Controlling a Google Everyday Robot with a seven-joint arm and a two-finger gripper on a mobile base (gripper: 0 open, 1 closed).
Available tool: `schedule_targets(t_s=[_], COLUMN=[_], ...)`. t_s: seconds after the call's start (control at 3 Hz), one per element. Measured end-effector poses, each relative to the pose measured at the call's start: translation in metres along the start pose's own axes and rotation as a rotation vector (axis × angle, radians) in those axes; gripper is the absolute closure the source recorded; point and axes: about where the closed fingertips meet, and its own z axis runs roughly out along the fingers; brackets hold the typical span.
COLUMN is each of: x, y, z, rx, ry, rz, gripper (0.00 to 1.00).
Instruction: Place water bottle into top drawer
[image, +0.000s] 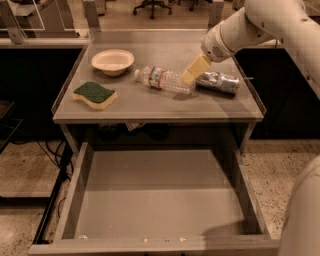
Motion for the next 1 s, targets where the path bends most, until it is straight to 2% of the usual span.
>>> schedule_targets(t_s=[0.33,0.67,1.0], x=[-0.004,-0.015,-0.009], y=[0.005,0.031,0.075], z=[0.013,0.022,0.050], rx=[-0.058,-0.127,-0.214], ry=[-0.007,-0.016,0.010], rz=[0.002,-0.019,0.005], gripper=[0.00,0.00,0.00])
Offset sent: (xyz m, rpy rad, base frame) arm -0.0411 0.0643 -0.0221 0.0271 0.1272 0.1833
